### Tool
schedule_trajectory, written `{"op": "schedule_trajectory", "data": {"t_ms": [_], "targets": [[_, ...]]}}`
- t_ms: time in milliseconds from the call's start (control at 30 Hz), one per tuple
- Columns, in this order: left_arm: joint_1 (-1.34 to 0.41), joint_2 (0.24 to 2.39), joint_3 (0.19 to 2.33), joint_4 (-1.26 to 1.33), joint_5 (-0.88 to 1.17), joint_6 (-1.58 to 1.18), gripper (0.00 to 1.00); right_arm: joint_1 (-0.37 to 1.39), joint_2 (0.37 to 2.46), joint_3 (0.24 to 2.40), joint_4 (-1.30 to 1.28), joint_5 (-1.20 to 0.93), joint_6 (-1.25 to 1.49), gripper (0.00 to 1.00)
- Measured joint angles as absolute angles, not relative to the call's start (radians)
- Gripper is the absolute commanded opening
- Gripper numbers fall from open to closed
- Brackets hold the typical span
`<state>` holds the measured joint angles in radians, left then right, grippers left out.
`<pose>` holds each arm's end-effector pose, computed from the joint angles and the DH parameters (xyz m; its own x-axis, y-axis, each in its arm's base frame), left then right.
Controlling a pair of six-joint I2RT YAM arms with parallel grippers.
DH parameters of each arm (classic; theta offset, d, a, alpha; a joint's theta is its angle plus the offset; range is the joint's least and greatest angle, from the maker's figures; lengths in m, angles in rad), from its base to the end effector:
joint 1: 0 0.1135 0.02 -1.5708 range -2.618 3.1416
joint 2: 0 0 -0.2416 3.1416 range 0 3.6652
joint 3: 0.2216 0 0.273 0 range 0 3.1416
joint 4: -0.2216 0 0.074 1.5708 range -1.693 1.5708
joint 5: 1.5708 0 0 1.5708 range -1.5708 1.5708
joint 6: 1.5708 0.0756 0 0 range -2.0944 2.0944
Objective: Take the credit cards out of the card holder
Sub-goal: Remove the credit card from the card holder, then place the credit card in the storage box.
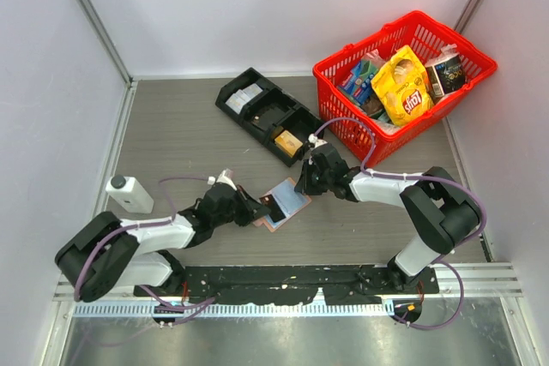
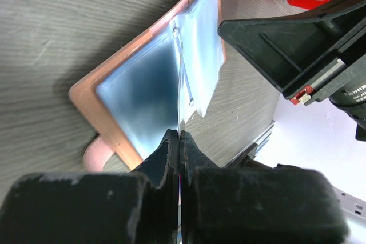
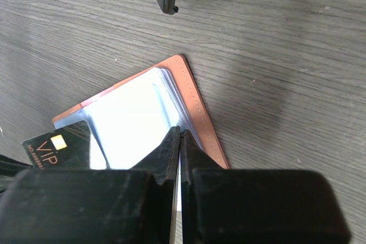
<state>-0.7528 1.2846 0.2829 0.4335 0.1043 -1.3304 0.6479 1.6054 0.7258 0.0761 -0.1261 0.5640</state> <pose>0.1928 -0.1914 0.0730 -0.8161 -0.5591 -0.1463 -0.2043 0.5158 -0.8320 0.2716 0.2175 0.0808 -0.8423 0.0276 -0.5383 -0.2580 0.8562 0.4476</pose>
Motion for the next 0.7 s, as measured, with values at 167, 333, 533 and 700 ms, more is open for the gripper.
{"op": "schedule_trajectory", "data": {"t_ms": [167, 333, 533, 700], "targets": [[-0.754, 1.144, 0.263, 0.314, 0.075, -1.320, 0.00, 0.648, 1.601, 0.726, 0.071, -0.125, 0.564, 0.07], [-0.754, 0.981, 0.261, 0.199, 0.043, -1.288, 0.00, 0.648, 1.583, 0.729, 0.022, -0.120, 0.561, 0.16], [-0.723, 0.883, 0.262, 0.152, 0.046, -1.224, 0.00, 0.648, 1.524, 0.734, -0.089, -0.114, 0.547, 0.39], [-0.595, 0.930, 0.286, 0.197, 0.117, -1.187, 0.00, 0.649, 1.415, 0.754, -0.155, -0.095, 0.534, 0.62]]}}
